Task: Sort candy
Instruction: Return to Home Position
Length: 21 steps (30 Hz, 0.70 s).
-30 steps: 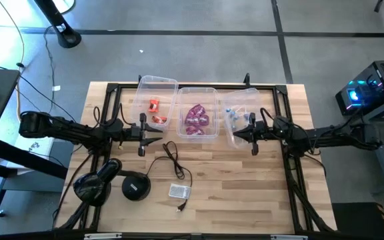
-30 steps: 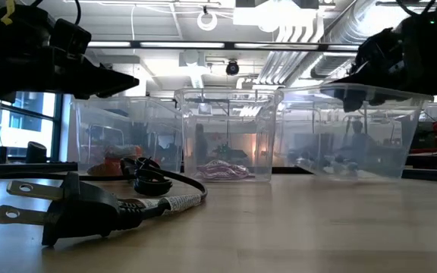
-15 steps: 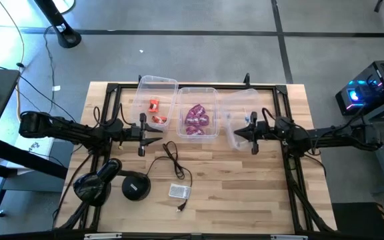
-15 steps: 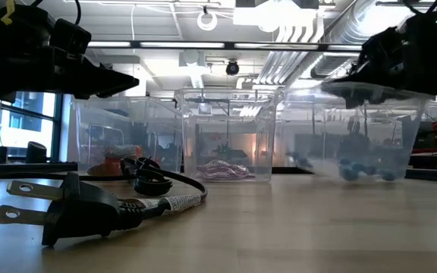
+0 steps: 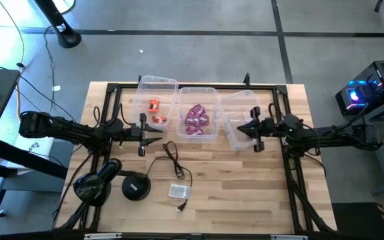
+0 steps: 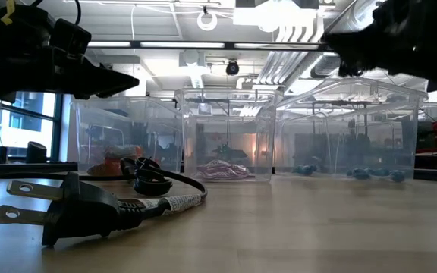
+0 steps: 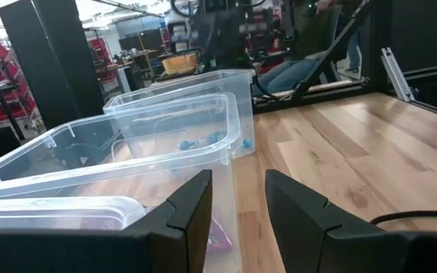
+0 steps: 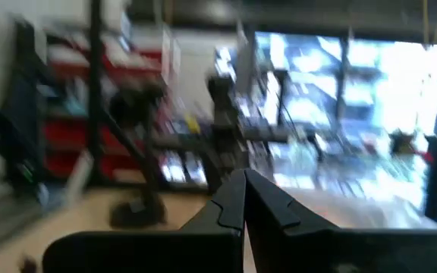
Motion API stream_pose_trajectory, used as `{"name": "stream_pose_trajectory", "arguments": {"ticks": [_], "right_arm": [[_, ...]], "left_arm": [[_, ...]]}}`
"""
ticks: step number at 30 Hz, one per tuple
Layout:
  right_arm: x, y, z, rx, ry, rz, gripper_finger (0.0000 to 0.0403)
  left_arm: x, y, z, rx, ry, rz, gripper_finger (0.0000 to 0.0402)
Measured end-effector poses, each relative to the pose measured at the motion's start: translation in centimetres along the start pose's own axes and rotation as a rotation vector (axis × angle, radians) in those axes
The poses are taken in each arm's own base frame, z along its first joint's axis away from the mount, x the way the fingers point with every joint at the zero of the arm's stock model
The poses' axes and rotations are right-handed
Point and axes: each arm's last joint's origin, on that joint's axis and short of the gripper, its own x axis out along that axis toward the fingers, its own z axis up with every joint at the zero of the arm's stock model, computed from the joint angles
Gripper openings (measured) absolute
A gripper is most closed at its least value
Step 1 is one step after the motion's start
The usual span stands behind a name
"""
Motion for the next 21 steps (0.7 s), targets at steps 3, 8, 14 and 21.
{"name": "stream_pose_trajectory", "arguments": {"ticks": [3,8,14,21], "right_arm": [[-0.1,0.3,1.4,0.006,-0.138,0.063,0.0],[0.0,1.3,1.7,0.155,-0.151,0.248,0.0],[0.0,3.1,1.8,0.321,-0.112,0.473,0.0],[-0.1,5.2,0.8,0.561,0.105,0.704,0.0]], "left_arm": [[0.0,0.0,0.0,0.0,0.0,0.0,0.0115],[0.0,0.0,0.0,0.0,0.0,0.0,0.0115],[0.0,0.0,0.0,0.0,0.0,0.0,0.0115],[0.0,0.0,0.0,0.0,0.0,0.0,0.0115]]}}
